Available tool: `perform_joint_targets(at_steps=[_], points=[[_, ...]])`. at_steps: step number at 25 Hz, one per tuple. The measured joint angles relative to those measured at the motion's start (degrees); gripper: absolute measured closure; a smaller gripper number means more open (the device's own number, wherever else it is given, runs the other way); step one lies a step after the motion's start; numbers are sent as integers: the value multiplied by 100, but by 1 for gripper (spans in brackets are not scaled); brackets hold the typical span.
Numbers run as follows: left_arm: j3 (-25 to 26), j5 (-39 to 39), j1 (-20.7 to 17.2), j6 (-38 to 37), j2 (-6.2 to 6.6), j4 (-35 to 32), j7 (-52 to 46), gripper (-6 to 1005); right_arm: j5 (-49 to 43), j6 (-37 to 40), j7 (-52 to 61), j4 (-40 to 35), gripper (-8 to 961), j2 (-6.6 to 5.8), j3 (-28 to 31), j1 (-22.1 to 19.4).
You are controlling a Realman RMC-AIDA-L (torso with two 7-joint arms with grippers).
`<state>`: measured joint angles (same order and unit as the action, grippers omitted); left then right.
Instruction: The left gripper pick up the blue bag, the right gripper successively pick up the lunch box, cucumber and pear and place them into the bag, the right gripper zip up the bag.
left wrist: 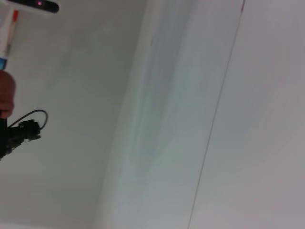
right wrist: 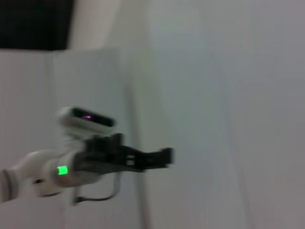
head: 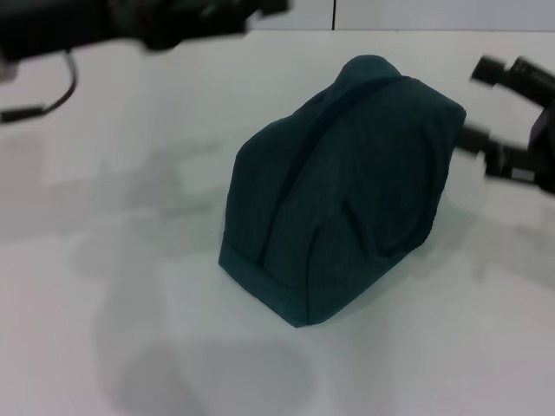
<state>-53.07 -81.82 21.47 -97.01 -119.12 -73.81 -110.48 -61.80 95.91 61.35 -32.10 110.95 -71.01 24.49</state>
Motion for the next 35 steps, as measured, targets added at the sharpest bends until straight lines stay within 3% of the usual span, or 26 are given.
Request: perform_joint_targets(at_steps=[4, 6, 12, 19, 24, 35], points=[[382, 10, -14, -892, 170, 1125, 1206, 119, -669, 273, 74, -427, 68, 68, -19, 30], [408, -21, -96, -1194, 260, 1642, 1922, 119, -990, 335, 189, -591, 68, 164, -25, 72], [401, -530, -380, -1421, 395, 2516, 3257, 121, -1806, 420, 583, -954, 68, 434, -128, 174], [393, -1402, -418, -1489, 395, 3049, 4130, 123, -1887, 284, 833, -974, 68, 456, -769, 215], [375, -1510, -446, -1523, 421, 3411, 4429, 124, -1920, 46, 790, -930, 68, 468, -1084, 182], [376, -1541, -821, -1676, 443, 3467, 4752, 124, -1920, -93, 341, -430, 68, 492, -1297, 167]])
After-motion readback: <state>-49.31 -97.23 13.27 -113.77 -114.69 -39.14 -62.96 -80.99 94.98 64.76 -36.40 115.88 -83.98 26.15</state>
